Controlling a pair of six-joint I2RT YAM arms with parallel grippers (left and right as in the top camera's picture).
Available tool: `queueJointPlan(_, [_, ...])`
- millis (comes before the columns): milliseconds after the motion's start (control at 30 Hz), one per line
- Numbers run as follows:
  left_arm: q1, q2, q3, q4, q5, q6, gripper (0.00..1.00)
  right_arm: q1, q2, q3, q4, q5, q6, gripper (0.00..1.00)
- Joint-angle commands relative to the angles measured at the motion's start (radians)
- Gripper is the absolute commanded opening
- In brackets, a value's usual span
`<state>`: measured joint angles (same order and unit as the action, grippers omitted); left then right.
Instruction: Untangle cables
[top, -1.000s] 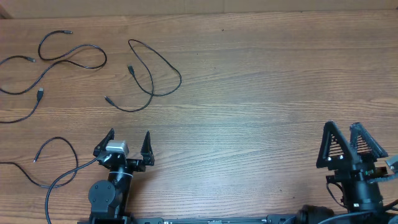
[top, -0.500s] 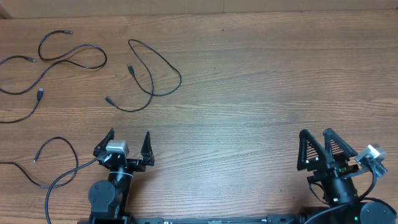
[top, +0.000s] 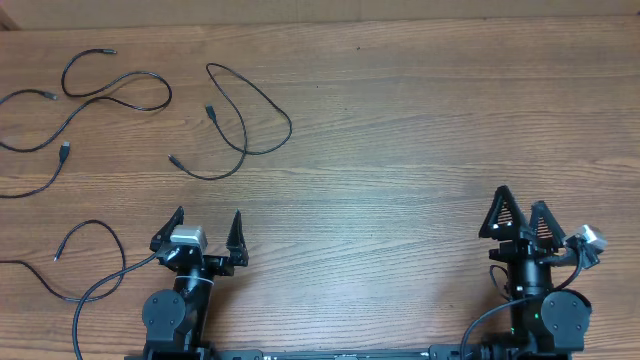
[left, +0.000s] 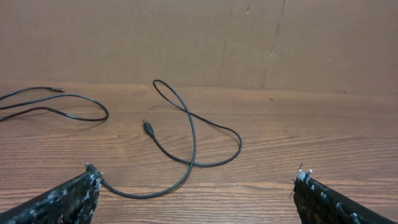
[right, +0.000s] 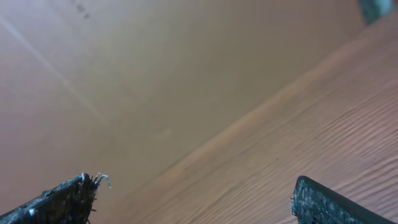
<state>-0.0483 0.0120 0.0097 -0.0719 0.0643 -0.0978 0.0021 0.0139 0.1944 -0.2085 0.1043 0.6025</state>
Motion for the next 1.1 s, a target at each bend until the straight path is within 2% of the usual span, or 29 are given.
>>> queueJointPlan(0, [-0.005, -0.008, -0.005, -0.002, 0.006, 0.016, 1.00, 0.009, -0.011, -0.043, 0.065, 0.103, 0.000, 1.00])
queueJointPlan(500, [-0.005, -0.008, -0.005, -0.002, 0.006, 0.016, 1.00, 0.011, -0.011, -0.169, 0.105, 0.142, -0.045, 1.00])
queueJointPlan(867, [-0.005, -0.008, -0.005, -0.002, 0.006, 0.016, 1.00, 0.011, -0.011, -0.186, 0.120, -0.103, -0.466, 1.00])
queueJointPlan(1067, [-0.005, -0.008, -0.005, -0.002, 0.006, 0.016, 0.99, 0.024, -0.011, -0.187, 0.121, -0.115, -0.551, 1.00])
